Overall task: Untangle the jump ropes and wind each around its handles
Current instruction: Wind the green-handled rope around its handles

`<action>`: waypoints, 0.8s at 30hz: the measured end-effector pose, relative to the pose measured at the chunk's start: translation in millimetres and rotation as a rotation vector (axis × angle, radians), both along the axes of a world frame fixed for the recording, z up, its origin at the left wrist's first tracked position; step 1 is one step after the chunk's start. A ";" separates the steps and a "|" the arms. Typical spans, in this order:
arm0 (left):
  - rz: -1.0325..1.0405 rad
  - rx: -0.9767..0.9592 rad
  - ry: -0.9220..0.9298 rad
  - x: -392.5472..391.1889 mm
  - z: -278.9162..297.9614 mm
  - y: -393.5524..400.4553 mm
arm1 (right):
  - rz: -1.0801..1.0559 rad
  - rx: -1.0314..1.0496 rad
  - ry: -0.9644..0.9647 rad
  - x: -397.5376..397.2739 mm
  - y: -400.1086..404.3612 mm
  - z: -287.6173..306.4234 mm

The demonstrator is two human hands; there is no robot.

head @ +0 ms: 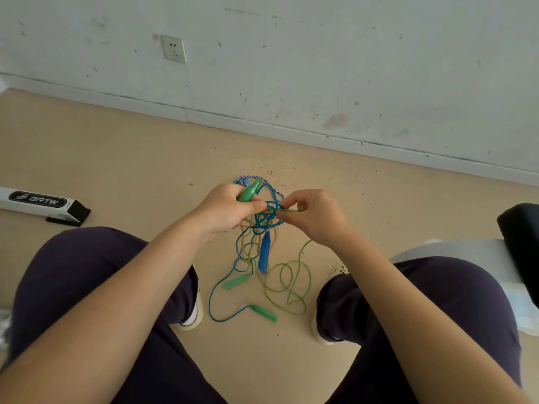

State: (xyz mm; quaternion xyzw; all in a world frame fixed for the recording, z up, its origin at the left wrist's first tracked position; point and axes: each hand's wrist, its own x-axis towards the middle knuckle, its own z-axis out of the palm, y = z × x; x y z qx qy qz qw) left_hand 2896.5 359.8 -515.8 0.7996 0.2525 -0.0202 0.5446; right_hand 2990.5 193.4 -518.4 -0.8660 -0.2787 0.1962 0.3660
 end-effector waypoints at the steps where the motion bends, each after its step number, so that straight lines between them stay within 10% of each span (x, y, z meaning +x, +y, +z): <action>1: -0.048 0.077 0.003 -0.3 0.1 1.1 | -0.005 0.027 0.026 1.0 -1.4 0.1; 9: -0.312 0.329 0.136 -3.0 -1.4 11.4 | 0.047 0.063 0.241 7.9 -13.9 7.2; 24: -0.207 0.149 -0.022 1.1 -4.2 2.4 | 0.018 0.260 0.189 0.6 -3.6 -1.5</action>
